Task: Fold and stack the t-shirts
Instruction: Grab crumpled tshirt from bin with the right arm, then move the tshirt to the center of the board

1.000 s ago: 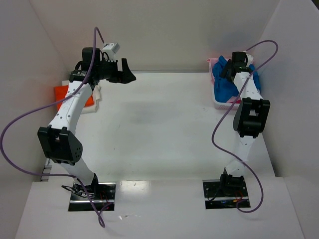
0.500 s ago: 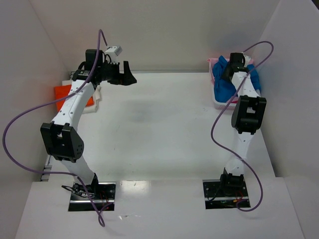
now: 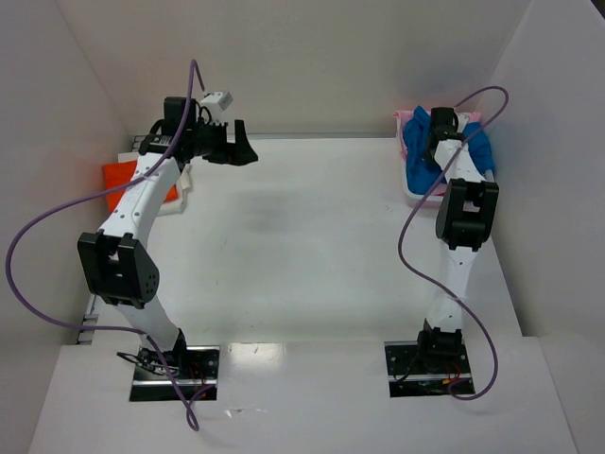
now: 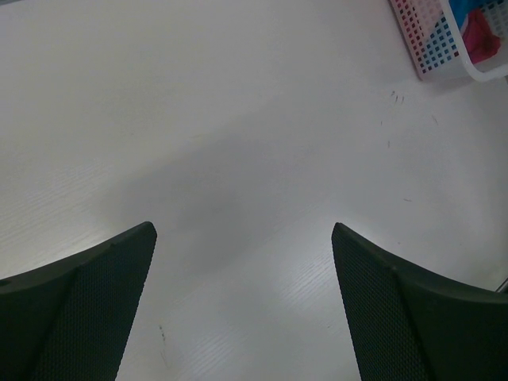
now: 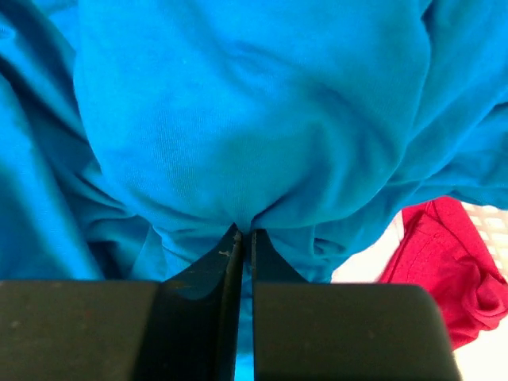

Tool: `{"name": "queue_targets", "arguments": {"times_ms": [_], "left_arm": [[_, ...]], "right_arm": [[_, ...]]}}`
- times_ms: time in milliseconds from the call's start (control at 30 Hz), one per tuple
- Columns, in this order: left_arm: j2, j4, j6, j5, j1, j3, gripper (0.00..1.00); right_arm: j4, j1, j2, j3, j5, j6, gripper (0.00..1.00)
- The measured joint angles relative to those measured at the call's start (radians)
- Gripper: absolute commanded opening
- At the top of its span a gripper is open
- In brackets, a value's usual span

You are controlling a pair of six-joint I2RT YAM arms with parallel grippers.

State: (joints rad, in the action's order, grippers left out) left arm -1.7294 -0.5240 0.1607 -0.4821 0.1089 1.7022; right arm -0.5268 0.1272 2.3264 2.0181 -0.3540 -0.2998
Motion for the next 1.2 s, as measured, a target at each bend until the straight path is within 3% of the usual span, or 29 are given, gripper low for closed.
{"name": "queue_targets", "arguments": {"times_ms": [233,533,700,900,1200], "left_arm": [[0.0,0.004,0.0,-0.053,0.0,-0.001,0.99],[-0.041,0.032,-0.056,-0.375,0.055,0.067,0.99],[-0.084,0.081,-0.047,-0.47,0.105,0.112,0.99],[-0.19,0.157,-0.001,-0.516,0.201,0.198,0.99],[-0.259,0.295,0.001,-0.529,0.402,0.202,0.99]], "right_arm": [[0.012,-0.013,-0.177,-0.161,-0.028,-0.006,0.0],[0.0,-0.144,-0.607,-0.212,0.015,-0.006,0.0],[-0.003,-0.275,-0.799,-0.224,0.108,-0.042,0.0],[-0.017,-0.278,-0.971,-0.254,0.282,-0.138,0.0],[-0.015,-0.277,-1.067,-0.296,0.497,-0.242,0.0]]}}
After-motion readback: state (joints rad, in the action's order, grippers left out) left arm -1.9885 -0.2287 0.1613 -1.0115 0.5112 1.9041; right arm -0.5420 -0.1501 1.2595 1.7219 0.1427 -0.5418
